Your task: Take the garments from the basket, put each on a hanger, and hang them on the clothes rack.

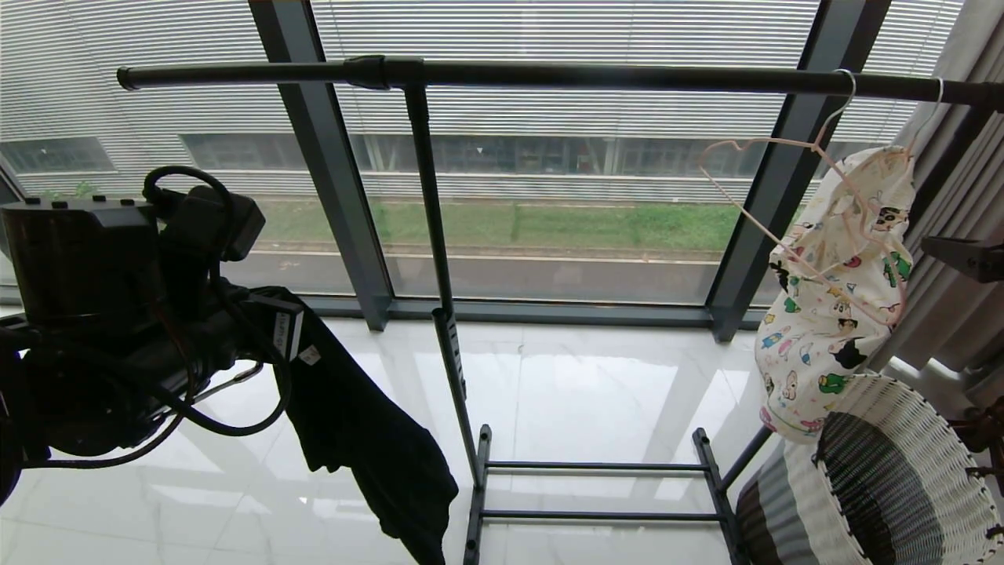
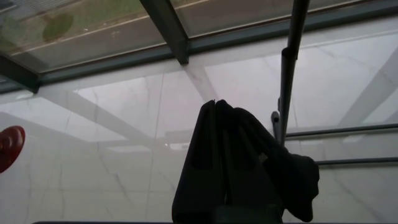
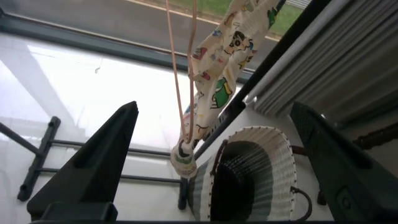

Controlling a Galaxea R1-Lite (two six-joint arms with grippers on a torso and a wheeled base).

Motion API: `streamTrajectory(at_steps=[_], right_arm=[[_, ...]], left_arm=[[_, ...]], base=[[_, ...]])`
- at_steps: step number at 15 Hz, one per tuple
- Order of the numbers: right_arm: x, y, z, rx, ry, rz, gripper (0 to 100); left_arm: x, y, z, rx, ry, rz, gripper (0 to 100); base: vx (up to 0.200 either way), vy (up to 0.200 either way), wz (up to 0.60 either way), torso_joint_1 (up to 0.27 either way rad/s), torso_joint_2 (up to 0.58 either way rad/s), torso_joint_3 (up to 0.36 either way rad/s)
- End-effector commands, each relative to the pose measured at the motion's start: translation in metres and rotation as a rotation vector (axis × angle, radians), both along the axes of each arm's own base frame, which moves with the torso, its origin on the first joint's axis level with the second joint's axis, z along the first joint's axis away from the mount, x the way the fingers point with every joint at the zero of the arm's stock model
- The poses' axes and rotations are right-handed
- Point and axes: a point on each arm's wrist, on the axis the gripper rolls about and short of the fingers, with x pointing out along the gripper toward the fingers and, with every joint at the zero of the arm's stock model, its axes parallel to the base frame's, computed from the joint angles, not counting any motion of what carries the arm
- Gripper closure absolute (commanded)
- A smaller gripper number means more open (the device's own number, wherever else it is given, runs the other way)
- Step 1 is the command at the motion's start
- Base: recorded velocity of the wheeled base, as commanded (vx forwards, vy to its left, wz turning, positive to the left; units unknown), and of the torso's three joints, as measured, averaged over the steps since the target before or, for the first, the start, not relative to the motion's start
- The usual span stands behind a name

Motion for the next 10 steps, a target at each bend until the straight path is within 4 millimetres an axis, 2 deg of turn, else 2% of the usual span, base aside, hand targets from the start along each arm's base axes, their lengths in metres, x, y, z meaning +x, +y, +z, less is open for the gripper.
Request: streamTrajectory(at_steps=[1,5,9,10], right_arm=[[0.025,-0.005,-0.005,0.008,0.038,0.019,0],[0.052,-0.005,-0.003,0.021,0.052,0.081,0],[0.055,-0.005,-0.003,0.022,0.054,0.087,0],[0.055,-0.005,-0.003,0.022,0.054,0.089,0]], left_arm=[[-0.002,0.001,0.004,-0.005,-0.014,0.001,100],[-0.007,0.002,0.009,-0.012,-0.037,-0.001,100],[-0.007,0.002,0.008,-0.012,-0.035,-0.001,100],[-0.007,0.002,0.008,-0.012,-0.035,-0.001,100]], base=[[0.0,0.0,0.0,0.0,0.0,0.0],[0.0,0.0,0.0,0.0,0.0,0.0],[0.2,0.0,0.0,-0.005,0.0,0.004],[0.0,0.0,0.0,0.0,0.0,0.0]])
